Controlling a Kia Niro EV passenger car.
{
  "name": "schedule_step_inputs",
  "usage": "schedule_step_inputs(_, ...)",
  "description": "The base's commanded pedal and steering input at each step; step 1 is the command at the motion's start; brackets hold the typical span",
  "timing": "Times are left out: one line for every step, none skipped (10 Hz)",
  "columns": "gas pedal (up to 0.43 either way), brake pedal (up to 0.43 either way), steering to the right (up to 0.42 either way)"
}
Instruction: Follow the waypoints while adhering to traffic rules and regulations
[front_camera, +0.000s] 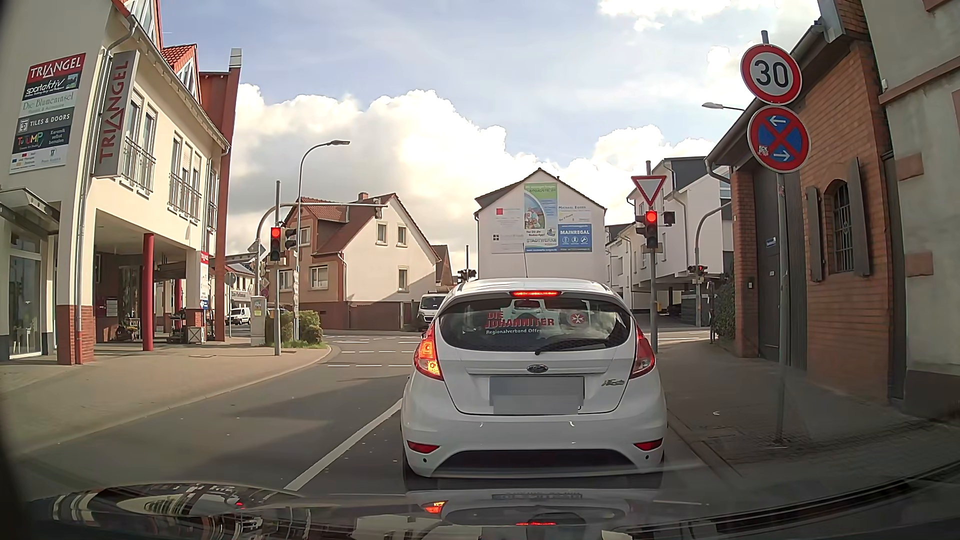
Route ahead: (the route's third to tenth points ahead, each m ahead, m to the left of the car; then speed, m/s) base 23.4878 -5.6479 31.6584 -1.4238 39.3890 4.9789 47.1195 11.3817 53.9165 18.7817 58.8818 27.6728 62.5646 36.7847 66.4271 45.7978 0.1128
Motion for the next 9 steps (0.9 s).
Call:
schedule_step_inputs(0.0,0.189,0.006)
schedule_step_inputs(0.0,0.189,0.006)
schedule_step_inputs(0.0,0.189,0.006)
schedule_step_inputs(0.0,0.213,0.006)
schedule_step_inputs(0.0,0.22,0.006)
schedule_step_inputs(0.0,0.226,0.008)
schedule_step_inputs(0.0,0.232,0.01)
schedule_step_inputs(0.0,0.244,0.01)
schedule_step_inputs(0.0,0.274,0.009)
